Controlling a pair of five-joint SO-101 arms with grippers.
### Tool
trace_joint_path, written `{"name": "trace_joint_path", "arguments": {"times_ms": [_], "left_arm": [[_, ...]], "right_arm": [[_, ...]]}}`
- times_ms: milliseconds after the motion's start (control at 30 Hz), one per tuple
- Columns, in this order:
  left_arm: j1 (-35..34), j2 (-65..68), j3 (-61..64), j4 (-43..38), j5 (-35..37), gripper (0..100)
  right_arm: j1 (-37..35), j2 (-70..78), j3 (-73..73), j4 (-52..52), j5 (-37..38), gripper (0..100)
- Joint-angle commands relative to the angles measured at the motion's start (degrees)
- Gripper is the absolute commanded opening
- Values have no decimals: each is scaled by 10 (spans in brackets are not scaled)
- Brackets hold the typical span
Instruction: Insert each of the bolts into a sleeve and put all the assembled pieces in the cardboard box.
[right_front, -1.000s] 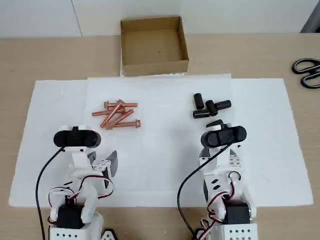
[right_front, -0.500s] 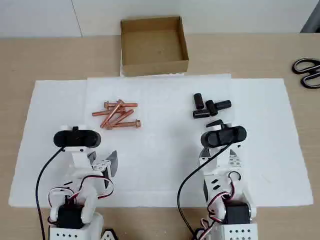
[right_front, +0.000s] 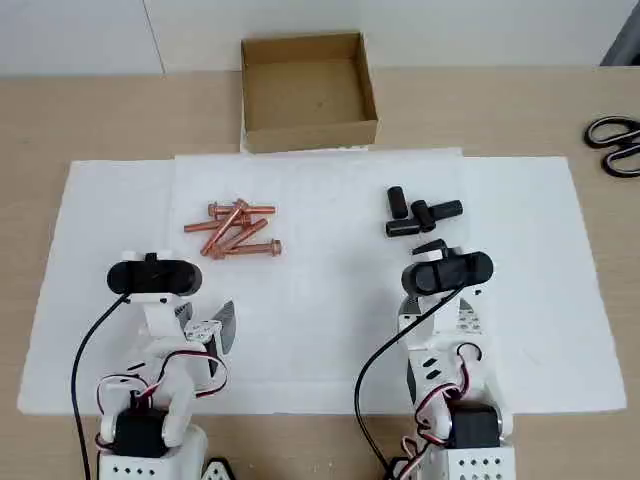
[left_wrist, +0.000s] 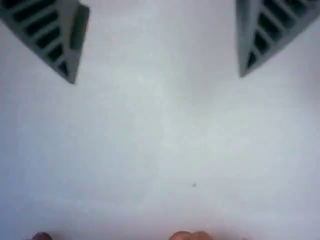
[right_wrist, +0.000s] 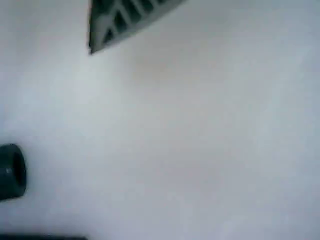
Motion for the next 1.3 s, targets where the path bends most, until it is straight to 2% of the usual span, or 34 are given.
{"name": "trace_joint_path", "arguments": {"times_ms": [0,800,1033,1133,1267], "left_arm": [[4,-6,-2,-12,-4,201],[-2,-6,-1,-28,-5,201],[-112,-5,-62,-81,-2,201],[-147,-4,-95,-56,-2,201],[-149,-4,-129,-13,-2,201]], "right_arm": [[4,-5,5,0,0,173],[9,-5,-13,-7,4,173],[24,-4,-157,-2,1,173],[37,-2,-230,45,1,173],[68,-2,-312,124,1,173]]}}
